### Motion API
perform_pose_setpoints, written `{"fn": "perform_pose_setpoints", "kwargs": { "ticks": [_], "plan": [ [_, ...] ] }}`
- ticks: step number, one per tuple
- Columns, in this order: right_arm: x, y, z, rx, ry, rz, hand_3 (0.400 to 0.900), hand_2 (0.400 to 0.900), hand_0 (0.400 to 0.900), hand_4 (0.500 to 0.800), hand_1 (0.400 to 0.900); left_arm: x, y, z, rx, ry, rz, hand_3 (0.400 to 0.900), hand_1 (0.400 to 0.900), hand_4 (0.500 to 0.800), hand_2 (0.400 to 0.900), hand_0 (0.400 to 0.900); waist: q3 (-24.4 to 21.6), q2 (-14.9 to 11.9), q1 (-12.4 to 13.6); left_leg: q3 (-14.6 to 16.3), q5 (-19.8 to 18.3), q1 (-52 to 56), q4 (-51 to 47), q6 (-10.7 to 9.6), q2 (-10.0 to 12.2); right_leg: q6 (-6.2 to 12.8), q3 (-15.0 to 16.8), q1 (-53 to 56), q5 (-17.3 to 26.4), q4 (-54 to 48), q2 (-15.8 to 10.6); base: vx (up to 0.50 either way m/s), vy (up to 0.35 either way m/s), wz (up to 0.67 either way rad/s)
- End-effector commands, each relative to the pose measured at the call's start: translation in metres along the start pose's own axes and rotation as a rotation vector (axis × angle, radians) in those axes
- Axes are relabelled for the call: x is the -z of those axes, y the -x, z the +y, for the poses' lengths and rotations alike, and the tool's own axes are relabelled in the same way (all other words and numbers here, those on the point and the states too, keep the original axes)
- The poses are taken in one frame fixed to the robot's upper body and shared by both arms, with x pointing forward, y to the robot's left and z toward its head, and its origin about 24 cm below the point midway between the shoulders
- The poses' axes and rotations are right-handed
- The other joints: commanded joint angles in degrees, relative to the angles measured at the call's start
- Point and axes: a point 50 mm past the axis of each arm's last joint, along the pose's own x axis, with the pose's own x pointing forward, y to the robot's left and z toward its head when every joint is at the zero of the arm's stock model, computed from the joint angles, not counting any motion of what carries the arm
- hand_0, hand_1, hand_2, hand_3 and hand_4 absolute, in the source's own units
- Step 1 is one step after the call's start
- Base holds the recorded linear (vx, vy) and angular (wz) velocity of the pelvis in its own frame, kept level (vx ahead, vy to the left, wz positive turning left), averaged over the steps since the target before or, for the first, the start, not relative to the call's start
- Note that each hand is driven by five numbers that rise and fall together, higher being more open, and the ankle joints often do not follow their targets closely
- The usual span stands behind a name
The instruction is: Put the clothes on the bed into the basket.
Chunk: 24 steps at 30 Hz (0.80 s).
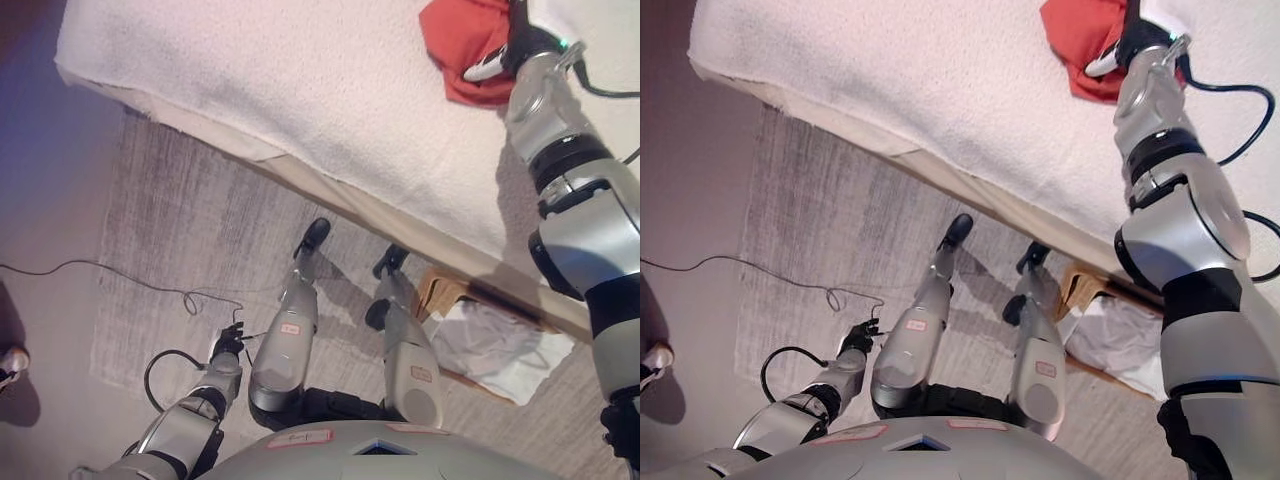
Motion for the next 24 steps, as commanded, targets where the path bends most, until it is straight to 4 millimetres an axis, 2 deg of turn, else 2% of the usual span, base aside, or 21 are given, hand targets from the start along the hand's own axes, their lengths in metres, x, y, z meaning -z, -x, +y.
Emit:
{"fn": "perform_pose_setpoints", "kwargs": {
  "ticks": [1, 2, 13, 21, 24],
  "plan": [
    [-0.008, -0.009, -0.051, 0.13, 0.008, -0.029, 0.427, 0.427, 0.427, 0.516, 0.427, 0.018, 0.0, 0.014, -0.062, 0.012, 0.067, 0.9, 0.9, 0.8, 0.9, 0.9, 2.6, 1.3, 1.0, 4.7, 8.7, 0.4, -8.1, 3.2, -1.1, 3.64, 7.0, -1.5, -2.5, 5.6, -1.5, -0.04, -0.008, 0.04],
    [-0.008, -0.009, -0.054, 0.135, 0.003, -0.03, 0.4, 0.4, 0.4, 0.5, 0.4, 0.016, 0.0, 0.014, -0.063, 0.014, 0.061, 0.9, 0.9, 0.8, 0.9, 0.9, 2.7, 1.4, 0.9, 4.6, 8.8, 0.2, -8.1, 3.2, -1.1, 3.67, 7.0, -1.8, -2.5, 5.7, -1.5, -0.04, -0.001, 0.03],
    [-0.009, -0.01, -0.065, 0.159, -0.022, -0.036, 0.4, 0.4, 0.4, 0.5, 0.4, 0.012, -0.001, 0.017, -0.073, 0.025, 0.044, 0.9, 0.9, 0.8, 0.9, 0.9, 3.8, 1.7, 0.3, 5.0, 9.1, 0.5, -8.5, 3.0, -1.5, 3.99, 7.1, -1.6, -1.8, 5.2, -2.0, -0.03, 0.004, 0.0],
    [-0.006, -0.009, -0.052, 0.131, -0.058, -0.024, 0.4, 0.4, 0.4, 0.5, 0.4, 0.018, -0.001, 0.021, -0.089, 0.039, 0.069, 0.9, 0.9, 0.8, 0.9, 0.9, 2.7, 1.2, -0.7, 6.6, 7.7, 3.6, -7.6, 3.4, -1.7, 3.91, 8.2, 1.3, -1.9, 5.3, -2.3, 0.01, 0.015, -0.08],
    [0.006, -0.008, -0.042, 0.108, -0.074, 0.001, 0.4, 0.4, 0.4, 0.5, 0.4, 0.024, 0.0, 0.025, -0.098, 0.045, 0.088, 0.9, 0.9, 0.8, 0.9, 0.9, 1.1, 0.2, -1.6, 8.1, 6.4, 6.4, -7.2, 3.8, -1.7, 4.05, 9.0, 4.3, -1.7, 4.4, -2.4, 0.03, 0.044, -0.26]
  ]
}}
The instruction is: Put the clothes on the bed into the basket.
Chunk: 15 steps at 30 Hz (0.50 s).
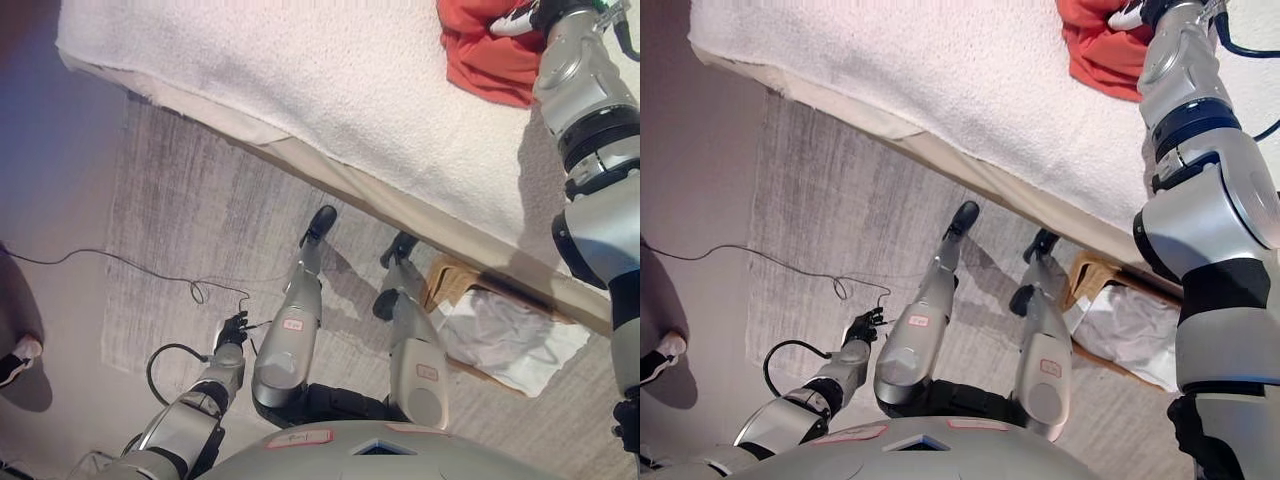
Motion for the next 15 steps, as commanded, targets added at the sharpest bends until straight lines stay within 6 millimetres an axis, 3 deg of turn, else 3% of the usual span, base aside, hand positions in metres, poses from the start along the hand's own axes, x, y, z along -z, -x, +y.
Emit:
{"fn": "perform_pose_setpoints", "kwargs": {
  "ticks": [1, 3, 8, 14, 15],
  "plan": [
    [0.004, -0.003, -0.018, 0.076, -0.022, 0.002, 0.4, 0.4, 0.4, 0.5, 0.4, 0.043, 0.004, 0.031, -0.118, -0.005, 0.155, 0.9, 0.9, 0.8, 0.9, 0.9, -1.3, -1.3, -1.8, 8.0, 4.2, 3.8, -6.1, 4.5, -1.7, 4.74, 8.3, 3.2, -2.1, 2.3, -1.7, 0.05, 0.052, -0.3],
    [0.007, -0.002, -0.014, 0.067, -0.024, 0.003, 0.4, 0.4, 0.4, 0.5, 0.4, 0.045, 0.004, 0.032, -0.122, -0.003, 0.162, 0.9, 0.9, 0.8, 0.9, 0.9, -1.9, -1.8, -2.2, 8.6, 3.7, 4.9, -6.1, 4.6, -1.6, 4.8, 8.7, 4.2, -2.0, 1.9, -1.7, 0.04, 0.037, -0.24],
    [0.036, 0.004, 0.005, 0.011, 0.0, 0.056, 0.4, 0.4, 0.4, 0.5, 0.4, 0.057, 0.007, 0.036, -0.127, -0.008, 0.202, 0.9, 0.9, 0.8, 0.9, 0.9, -6.5, -3.7, -5.0, 11.9, 0.8, 10.6, -5.7, 5.7, -1.7, 5.42, 10.6, 9.6, -1.7, -0.1, -1.7, 0.1, 0.059, -0.42],
    [0.06, 0.013, 0.025, -0.06, 0.012, 0.077, 0.4, 0.4, 0.4, 0.5, 0.4, 0.074, 0.012, 0.04, -0.134, 0.004, 0.267, 0.9, 0.9, 0.8, 0.9, 0.9, -12.2, -5.4, -9.1, 16.6, -2.5, 17.3, -5.8, 6.9, -1.6, 5.86, 14.7, 13.7, -1.8, -1.5, -1.3, 0.11, 0.054, -0.62],
    [0.065, 0.015, 0.029, -0.077, 0.018, 0.074, 0.4, 0.4, 0.4, 0.5, 0.4, 0.077, 0.012, 0.042, -0.138, 0.009, 0.28, 0.9, 0.9, 0.8, 0.9, 0.9, -14.0, -5.6, -10.6, 18.6, -3.2, 19.2, -5.9, 7.2, -1.5, 6.1, 16.4, 14.4, -1.7, -1.6, -1.1, 0.09, 0.044, -0.7]
  ]
}}
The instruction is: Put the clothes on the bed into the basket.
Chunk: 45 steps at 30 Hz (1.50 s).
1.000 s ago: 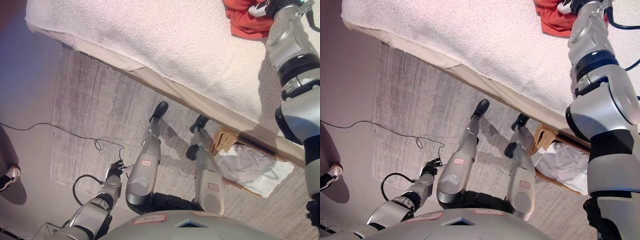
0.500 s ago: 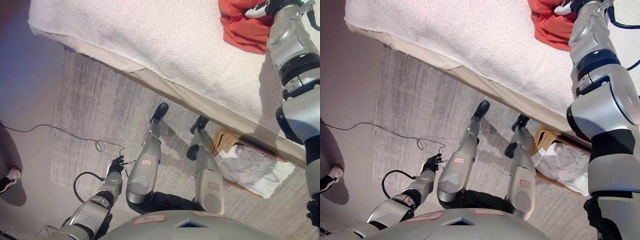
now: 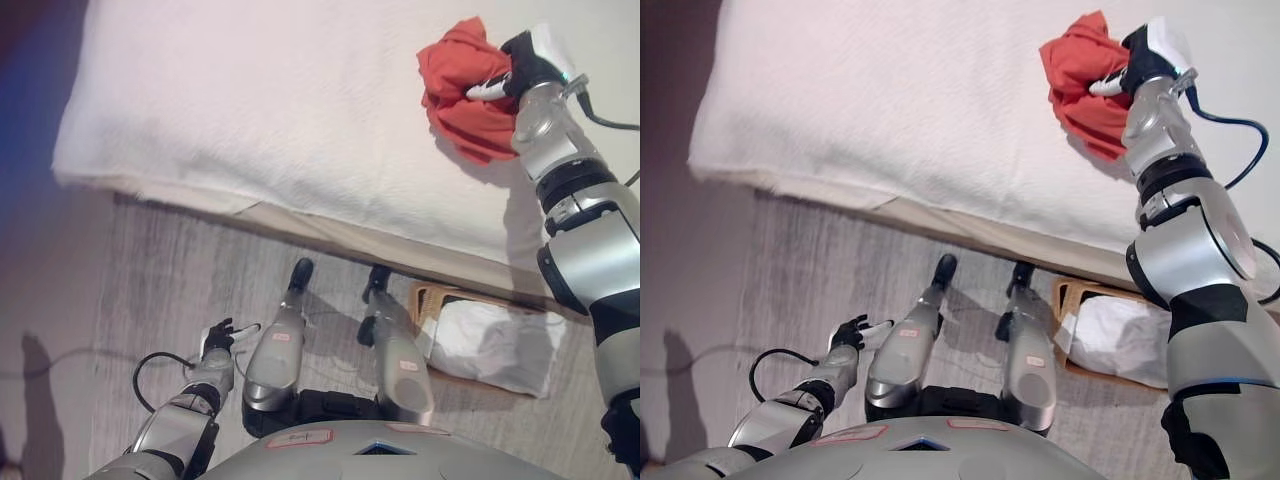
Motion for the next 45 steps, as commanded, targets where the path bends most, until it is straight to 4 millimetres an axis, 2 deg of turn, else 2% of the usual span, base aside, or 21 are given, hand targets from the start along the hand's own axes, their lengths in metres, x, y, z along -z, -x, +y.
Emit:
{"fn": "perform_pose_setpoints", "kwargs": {
  "ticks": [1, 2, 5, 6, 8, 9, 10, 11, 12, 13, 14, 15, 16, 18, 19, 23, 25, 29, 31, 39, 45],
  "plan": [
    [0.021, -0.001, -0.032, 0.094, 0.097, -0.002, 0.4, 0.4, 0.4, 0.5, 0.4, 0.057, 0.006, 0.026, -0.072, -0.097, 0.167, 0.9, 0.9, 0.8, 0.9, 0.9, -10.7, 0.4, -4.4, 7.3, -0.6, 3.4, -3.8, 2.0, 0.0, 3.72, 5.4, 2.8, -2.9, 1.8, -0.5, 0.09, 0.045, -0.7],
    [0.021, -0.001, -0.032, 0.094, 0.097, -0.001, 0.4, 0.4, 0.4, 0.5, 0.4, 0.057, 0.006, 0.026, -0.072, -0.097, 0.167, 0.9, 0.9, 0.8, 0.9, 0.9, -10.7, 0.4, -4.2, 7.4, -0.6, 3.6, -3.8, 2.0, 0.1, 3.72, 5.5, 2.9, -2.9, 1.8, -0.4, 0.08, 0.041, -0.69],
    [0.031, 0.001, -0.029, 0.072, 0.101, 0.002, 0.4, 0.4, 0.4, 0.5, 0.4, 0.063, 0.006, 0.03, -0.084, -0.092, 0.192, 0.9, 0.9, 0.8, 0.9, 0.9, -12.7, 0.4, -6.1, 10.1, -1.0, 5.7, -4.8, 2.2, 0.2, 3.99, 7.9, 3.3, -2.3, 1.6, -0.1, 0.05, 0.034, -0.53],
    [0.042, 0.005, -0.02, 0.035, 0.084, 0.019, 0.4, 0.4, 0.4, 0.5, 0.4, 0.064, 0.007, 0.03, -0.078, -0.105, 0.198, 0.9, 0.9, 0.8, 0.9, 0.9, -13.6, 0.5, -7.6, 11.2, -1.1, 6.3, -5.1, 2.2, 0.2, 4.21, 8.8, 3.2, -2.1, 1.8, 0.1, 0.01, 0.016, -0.29],
    [0.05, 0.006, -0.019, 0.024, 0.066, 0.039, 0.4, 0.4, 0.4, 0.5, 0.4, 0.064, 0.006, 0.031, -0.079, -0.114, 0.201, 0.9, 0.9, 0.8, 0.9, 0.9, -14.0, 0.5, -8.3, 12.0, -1.3, 6.6, -5.1, 2.2, 0.2, 4.26, 9.5, 3.2, -1.9, 1.7, 0.2, 0.02, 0.014, -0.43],
    [0.067, 0.01, -0.016, 0.008, 0.073, 0.086, 0.4, 0.4, 0.4, 0.5, 0.4, 0.064, 0.006, 0.031, -0.072, -0.122, 0.205, 0.9, 0.9, 0.8, 0.9, 0.9, -14.6, 0.6, -9.4, 13.1, -1.6, 7.3, -5.1, 2.4, 0.3, 4.37, 10.5, 3.3, -1.7, 1.6, 0.5, 0.02, 0.009, -0.43],
    [0.067, 0.01, -0.016, 0.008, 0.073, 0.087, 0.4, 0.4, 0.4, 0.5, 0.4, 0.064, 0.006, 0.031, -0.072, -0.123, 0.205, 0.9, 0.9, 0.8, 0.9, 0.9, -14.6, 0.6, -9.3, 13.1, -1.7, 7.3, -5.1, 2.4, 0.3, 4.37, 10.5, 3.3, -1.7, 1.6, 0.5, 0.03, 0.014, -0.61],
    [0.082, 0.014, -0.013, -0.006, 0.065, 0.134, 0.4, 0.4, 0.4, 0.5, 0.4, 0.063, 0.006, 0.031, -0.066, -0.134, 0.201, 0.9, 0.9, 0.8, 0.9, 0.9, -15.0, 0.7, -10.5, 14.6, -2.1, 8.0, -5.1, 2.6, 0.3, 4.66, 11.8, 3.2, -1.3, 1.6, 0.7, 0.0, 0.019, -0.55],
    [0.089, 0.016, -0.01, -0.018, 0.071, 0.153, 0.4, 0.4, 0.4, 0.5, 0.4, 0.062, 0.006, 0.031, -0.063, -0.137, 0.196, 0.9, 0.9, 0.8, 0.9, 0.9, -15.1, 0.7, -10.9, 15.4, -2.5, 8.4, -5.1, 2.7, 0.3, 4.9, 12.6, 3.1, -1.2, 1.7, 0.9, 0.0, 0.019, -0.56],
    [0.089, 0.016, -0.01, -0.018, 0.071, 0.153, 0.4, 0.4, 0.4, 0.5, 0.4, 0.062, 0.006, 0.031, -0.063, -0.138, 0.196, 0.9, 0.9, 0.8, 0.9, 0.9, -15.1, 0.7, -10.7, 15.5, -2.5, 8.4, -5.1, 2.7, 0.3, 4.9, 12.8, 3.1, -1.2, 1.7, 1.0, -0.01, 0.027, -0.54],
    [0.109, 0.022, -0.006, -0.032, 0.065, 0.208, 0.4, 0.4, 0.4, 0.5, 0.4, 0.06, 0.006, 0.029, -0.055, -0.141, 0.189, 0.9, 0.9, 0.8, 0.9, 0.9, -15.3, 0.9, -11.6, 16.8, -2.7, 9.0, -5.1, 2.9, 0.3, 5.1, 14.2, 2.8, -1.0, 2.1, 1.4, -0.01, 0.022, -0.43],
    [0.119, 0.026, -0.004, -0.045, 0.066, 0.236, 0.4, 0.4, 0.4, 0.5, 0.4, 0.06, 0.005, 0.029, -0.047, -0.149, 0.188, 0.9, 0.9, 0.8, 0.9, 0.9, -15.4, 1.0, -12.0, 17.2, -2.8, 9.2, -5.1, 2.9, 0.3, 5.14, 14.8, 2.8, -1.0, 2.2, 1.6, -0.01, 0.021, -0.42],
    [0.12, 0.026, -0.004, -0.045, 0.066, 0.236, 0.4, 0.4, 0.4, 0.5, 0.4, 0.06, 0.005, 0.029, -0.048, -0.15, 0.188, 0.9, 0.9, 0.8, 0.9, 0.9, -15.4, 1.0, -11.9, 17.2, -2.8, 9.2, -5.1, 2.9, 0.3, 5.14, 14.8, 2.8, -1.0, 2.2, 1.6, 0.0, 0.008, -0.2],
    [0.15, 0.04, 0.006, -0.074, 0.056, 0.318, 0.4, 0.4, 0.4, 0.5, 0.4, 0.056, 0.005, 0.023, -0.023, -0.177, 0.173, 0.9, 0.9, 0.8, 0.9, 0.9, -15.7, 1.4, -13.3, 17.9, -3.2, 9.8, -5.1, 3.0, 0.3, 5.16, 15.7, 2.9, -1.1, 2.2, 1.8, 0.01, 0.011, -0.19],
    [0.15, 0.041, 0.006, -0.074, 0.055, 0.319, 0.4, 0.4, 0.4, 0.5, 0.4, 0.056, 0.005, 0.023, -0.023, -0.179, 0.173, 0.9, 0.9, 0.8, 0.9, 0.9, -15.7, 1.4, -13.2, 17.9, -3.2, 9.9, -5.1, 3.0, 0.3, 5.16, 15.7, 2.9, -1.1, 2.2, 1.9, 0.0, 0.012, -0.18],
    [0.19, 0.062, 0.013, -0.099, 0.045, 0.444, 0.4, 0.4, 0.4, 0.5, 0.4, 0.053, 0.005, 0.021, -0.007, -0.216, 0.162, 0.9, 0.9, 0.8, 0.9, 0.9, -15.6, 2.3, -14.6, 18.7, -3.6, 10.5, -5.1, 3.2, 0.2, 5.27, 16.6, 3.0, -1.2, 2.4, 2.1, 0.0, 0.012, -0.13],
    [0.201, 0.07, 0.016, -0.107, 0.041, 0.483, 0.4, 0.4, 0.4, 0.5, 0.4, 0.052, 0.004, 0.021, -0.002, -0.229, 0.159, 0.9, 0.9, 0.8, 0.9, 0.9, -15.5, 2.8, -15.0, 19.3, -3.6, 10.6, -5.1, 3.1, 0.2, 5.32, 17.0, 3.1, -1.1, 2.3, 2.3, -0.01, 0.003, -0.15],
    [0.215, 0.079, 0.018, -0.108, 0.028, 0.546, 0.4, 0.4, 0.4, 0.5, 0.4, 0.043, 0.002, 0.021, -0.003, -0.252, 0.131, 0.9, 0.9, 0.8, 0.9, 0.9, -14.8, 4.2, -15.6, 19.8, -3.6, 10.3, -4.9, 3.1, 0.2, 5.25, 17.8, 2.4, -1.1, 2.4, 2.4, -0.02, -0.01, -0.1],
    [0.215, 0.078, 0.016, -0.103, 0.025, 0.546, 0.4, 0.4, 0.4, 0.5, 0.4, 0.04, 0.002, 0.021, -0.005, -0.256, 0.122, 0.9, 0.9, 0.8, 0.9, 0.9, -14.5, 4.6, -15.8, 19.9, -3.5, 10.2, -4.9, 3.1, 0.2, 5.24, 17.9, 2.3, -1.1, 2.4, 2.4, -0.02, -0.005, -0.04],
    [0.218, 0.079, 0.009, -0.073, 0.009, 0.571, 0.4, 0.4, 0.4, 0.5, 0.4, 0.025, 0.001, 0.004, 0.036, -0.275, 0.069, 0.9, 0.9, 0.8, 0.9, 0.9, -12.8, 9.2, -16.9, 20.0, -3.1, 9.2, -4.4, 2.9, -0.6, 4.82, 18.0, 1.8, -1.2, 2.4, 1.7, 0.0, -0.002, 0.02],
    [0.22, 0.079, 0.006, -0.069, 0.019, 0.59, 0.4, 0.4, 0.4, 0.5, 0.4, 0.022, 0.002, -0.002, 0.054, -0.281, 0.06, 0.9, 0.9, 0.8, 0.9, 0.9, -13.1, 10.7, -16.8, 19.4, -2.8, 8.9, -4.5, 2.6, -0.6, 4.53, 17.3, 2.6, -1.4, 1.5, 1.5, 0.01, -0.025, 0.07]
  ]
}}
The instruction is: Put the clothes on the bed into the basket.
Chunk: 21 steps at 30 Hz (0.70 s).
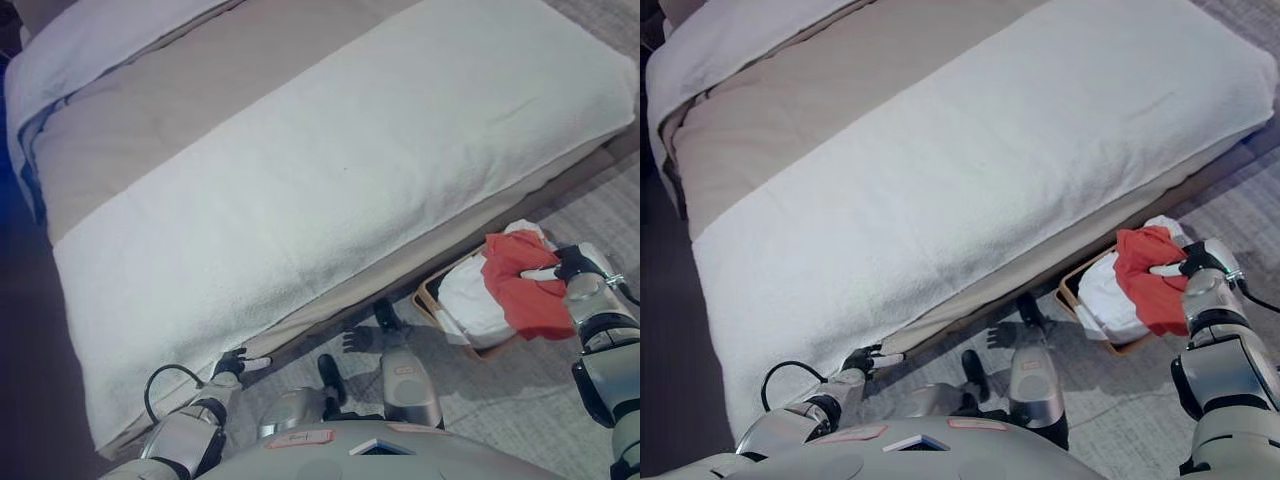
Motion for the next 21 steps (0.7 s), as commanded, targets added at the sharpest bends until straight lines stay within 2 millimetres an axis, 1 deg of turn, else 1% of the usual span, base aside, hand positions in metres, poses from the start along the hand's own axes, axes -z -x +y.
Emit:
{"fn": "perform_pose_setpoints", "kwargs": {
  "ticks": [1, 2, 3, 9, 14, 21],
  "plan": [
    [-0.0251, -0.0006, -0.0682, 0.209, -0.055, -0.032, 0.4, 0.4, 0.4, 0.5, 0.4, -0.0012, -0.0023, 0.0184, -0.06, -0.062, 0.001, 0.9, 0.9, 0.8, 0.9, 0.9, 0.3, -1.2, 0.1, -0.7, 1.6, -2.3, 0.9, -1.9, -0.5, 0.36, 1.2, 2.5, -0.2, 1.9, -0.7, 0.01, -0.028, 0.05],
    [-0.0243, -0.0005, -0.0698, 0.22, -0.053, -0.026, 0.461, 0.461, 0.461, 0.536, 0.461, -0.0009, -0.0022, 0.018, -0.059, -0.061, 0.001, 0.9, 0.9, 0.8, 0.9, 0.9, 0.3, -1.1, 0.2, -0.8, 1.6, -2.4, 0.9, -1.9, -0.5, 0.32, 1.1, 2.6, -0.2, 1.9, -0.8, 0.0, -0.018, 0.04],
    [-0.0243, -0.0005, -0.0698, 0.22, -0.053, -0.026, 0.9, 0.9, 0.9, 0.8, 0.9, -0.0009, -0.0022, 0.018, -0.059, -0.061, 0.001, 0.9, 0.9, 0.8, 0.9, 0.9, 0.3, -1.1, 0.2, -0.8, 1.6, -2.4, 0.9, -1.9, -0.5, 0.32, 1.1, 2.6, -0.2, 1.9, -0.8, 0.01, -0.022, 0.07],
    [-0.0263, 0.0002, -0.0765, 0.254, -0.04, -0.001, 0.9, 0.9, 0.9, 0.8, 0.9, -0.0002, -0.002, 0.0168, -0.063, -0.063, 0.005, 0.9, 0.9, 0.8, 0.9, 0.9, 0.2, -0.3, 0.7, -1.5, 1.9, -2.7, 0.9, -2.2, -0.6, 0.06, 0.4, 2.8, -0.3, 1.7, -1.0, 0.0, -0.016, 0.07],
    [-0.0244, 0.0003, -0.0771, 0.26, -0.027, 0.015, 0.9, 0.9, 0.9, 0.8, 0.9, 0.0009, -0.0019, 0.0161, -0.067, -0.066, 0.009, 0.9, 0.9, 0.8, 0.9, 0.9, 0.2, -0.4, 1.1, -1.9, 2.3, -3.0, 0.8, -2.3, -0.4, -0.07, 0.0, 3.0, -0.3, 1.5, -1.2, -0.01, -0.023, 0.05],
    [-0.0251, -0.0001, -0.0731, 0.25, -0.008, 0.018, 0.9, 0.9, 0.9, 0.8, 0.9, 0.0033, -0.0018, 0.0173, -0.075, -0.062, 0.018, 0.9, 0.9, 0.8, 0.9, 0.9, 0.1, -0.8, 1.5, -1.9, 2.3, -3.1, 0.8, -2.5, -0.1, -0.23, -0.2, 3.2, -0.4, 1.3, -1.0, -0.01, -0.01, 0.01]
  ]
}}
